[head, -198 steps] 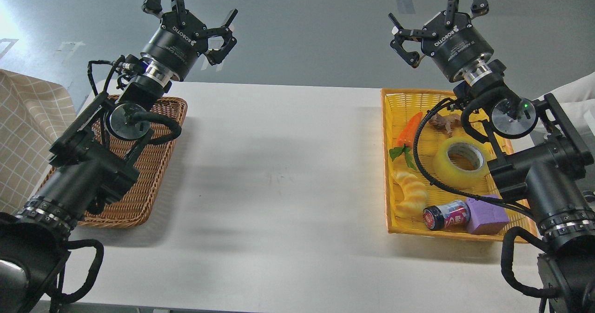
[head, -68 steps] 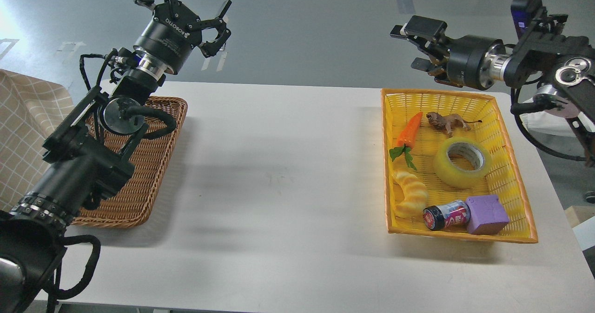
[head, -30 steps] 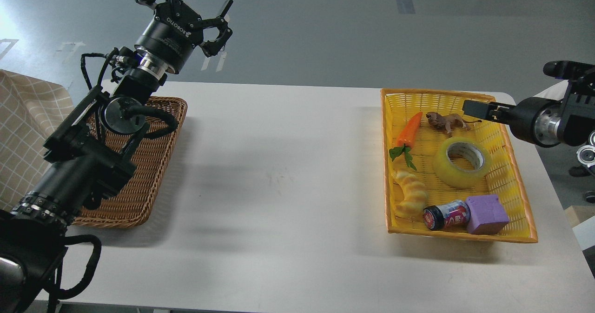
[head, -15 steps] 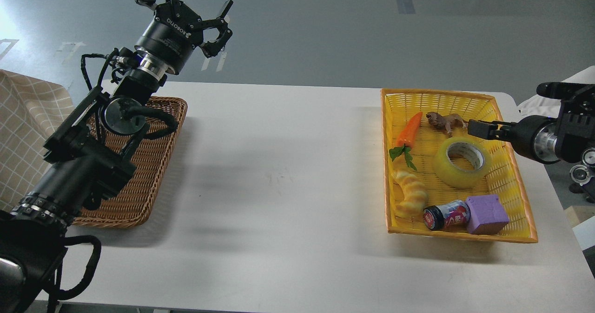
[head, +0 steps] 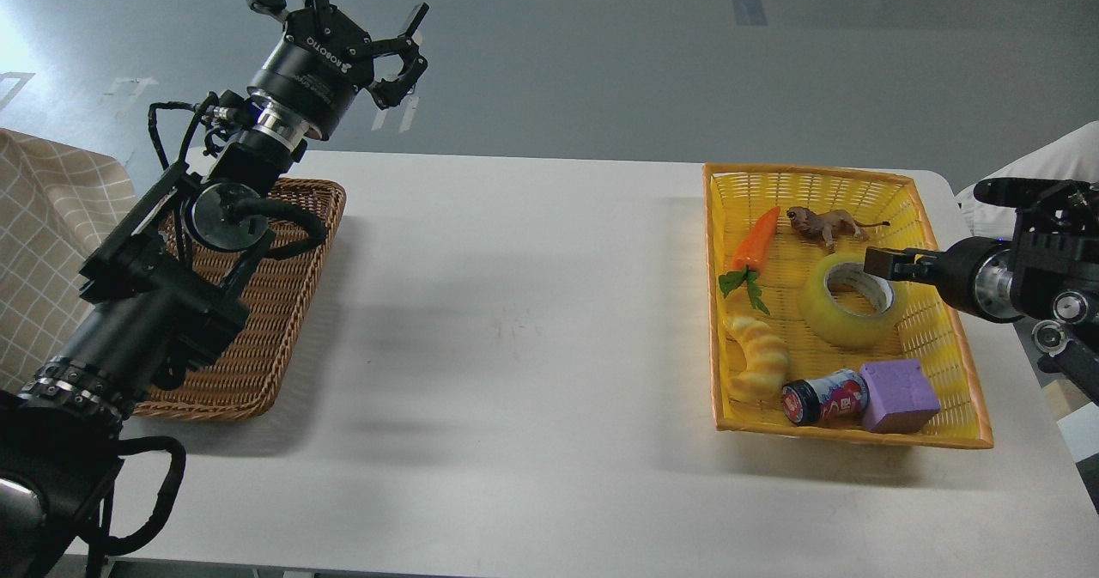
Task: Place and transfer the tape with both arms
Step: 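Lower the right gripper into the yellow tape roll's hole and grasp it, then lift the tape roll out and carry it toward the table center, then lower the tape roll onto the table and open the right gripper, then withdraw the right gripper up and away from the tape roll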
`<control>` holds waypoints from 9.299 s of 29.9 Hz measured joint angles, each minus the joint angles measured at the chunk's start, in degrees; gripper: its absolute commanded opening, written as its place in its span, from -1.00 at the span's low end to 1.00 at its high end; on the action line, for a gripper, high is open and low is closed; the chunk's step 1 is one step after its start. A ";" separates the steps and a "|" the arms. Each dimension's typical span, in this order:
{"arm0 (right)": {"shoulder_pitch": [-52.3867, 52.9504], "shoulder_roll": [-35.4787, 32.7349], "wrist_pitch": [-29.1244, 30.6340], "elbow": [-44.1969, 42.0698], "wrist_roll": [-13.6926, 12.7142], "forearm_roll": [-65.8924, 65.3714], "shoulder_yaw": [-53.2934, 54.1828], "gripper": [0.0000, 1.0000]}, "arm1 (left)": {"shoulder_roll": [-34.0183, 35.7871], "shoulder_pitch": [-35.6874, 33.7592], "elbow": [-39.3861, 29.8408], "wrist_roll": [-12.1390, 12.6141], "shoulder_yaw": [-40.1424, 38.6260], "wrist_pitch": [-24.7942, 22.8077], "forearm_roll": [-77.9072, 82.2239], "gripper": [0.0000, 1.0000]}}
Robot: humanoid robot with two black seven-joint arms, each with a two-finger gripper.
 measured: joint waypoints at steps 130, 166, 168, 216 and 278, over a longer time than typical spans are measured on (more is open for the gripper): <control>24.00 36.57 0.00 -15.28 -0.02 6.57 -24.37 -1.00 | 1.66 -1.11 0.14 0.00 -0.01 0.00 0.00 0.96; 21.71 36.57 0.00 -15.18 0.25 7.11 -25.96 -1.00 | 1.25 -0.78 0.12 0.00 0.09 0.00 0.00 0.96; 21.56 36.57 0.00 -15.12 0.25 7.10 -26.00 -1.00 | 1.26 -0.72 0.07 0.00 0.06 0.00 0.00 0.96; 21.29 36.56 0.00 -14.16 0.11 7.10 -27.62 0.81 | 1.27 -0.84 0.11 0.00 0.00 0.00 0.00 0.96; 0.27 27.36 -0.03 -0.37 0.91 66.08 56.50 1.00 | 3.05 -0.74 0.10 0.81 0.98 0.00 0.09 0.96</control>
